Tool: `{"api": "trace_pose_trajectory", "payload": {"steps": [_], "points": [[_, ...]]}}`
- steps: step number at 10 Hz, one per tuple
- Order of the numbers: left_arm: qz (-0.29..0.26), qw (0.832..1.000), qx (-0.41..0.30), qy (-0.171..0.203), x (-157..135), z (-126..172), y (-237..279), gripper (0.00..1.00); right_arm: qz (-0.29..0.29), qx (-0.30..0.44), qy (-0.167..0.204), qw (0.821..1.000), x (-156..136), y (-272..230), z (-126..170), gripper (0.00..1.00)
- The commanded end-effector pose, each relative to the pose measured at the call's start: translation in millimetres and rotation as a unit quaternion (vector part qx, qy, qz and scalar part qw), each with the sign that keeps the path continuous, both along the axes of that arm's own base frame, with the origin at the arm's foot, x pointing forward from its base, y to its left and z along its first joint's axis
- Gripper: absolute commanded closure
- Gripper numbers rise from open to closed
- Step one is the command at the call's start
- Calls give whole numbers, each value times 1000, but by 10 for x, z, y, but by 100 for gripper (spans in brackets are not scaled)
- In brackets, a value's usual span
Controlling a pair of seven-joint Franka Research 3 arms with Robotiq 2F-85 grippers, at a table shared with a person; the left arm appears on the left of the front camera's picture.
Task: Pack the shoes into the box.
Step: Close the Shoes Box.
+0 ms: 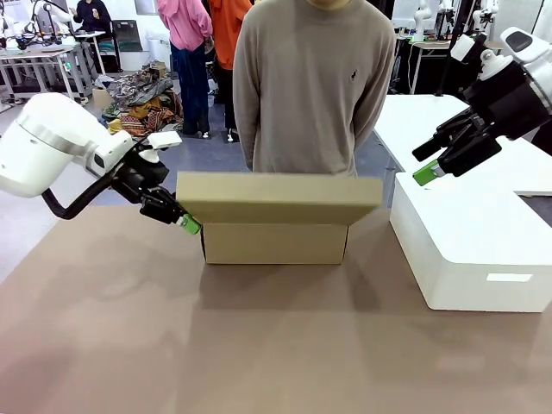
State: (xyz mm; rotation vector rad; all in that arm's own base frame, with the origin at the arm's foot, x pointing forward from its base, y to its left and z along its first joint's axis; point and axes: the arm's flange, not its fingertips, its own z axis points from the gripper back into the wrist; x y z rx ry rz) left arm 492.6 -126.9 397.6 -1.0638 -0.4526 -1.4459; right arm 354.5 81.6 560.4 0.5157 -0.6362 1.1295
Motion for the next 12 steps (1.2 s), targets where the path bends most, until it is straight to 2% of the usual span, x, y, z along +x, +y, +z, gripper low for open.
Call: {"api": "trace_pose_trajectory", "payload": {"steps": [1, 5, 8, 10, 12], "points": [[31, 998, 9, -54, 16, 72, -69, 100, 10, 17, -9, 1000, 23, 16, -4, 0], [97, 985, 81, -115, 320, 289, -146, 100, 10, 17, -9, 1000, 23, 16, -4, 0], [138, 974, 116, -135, 517, 368, -143, 100, 10, 17, -9, 1000, 23, 16, -4, 0], [114, 978, 121, -127, 443, 432, 54, 100, 10, 17, -9, 1000, 23, 16, -4, 0], [134, 976, 104, -140, 506, 393, -99, 100, 10, 17, -9, 1000, 23, 16, -4, 0]]}}
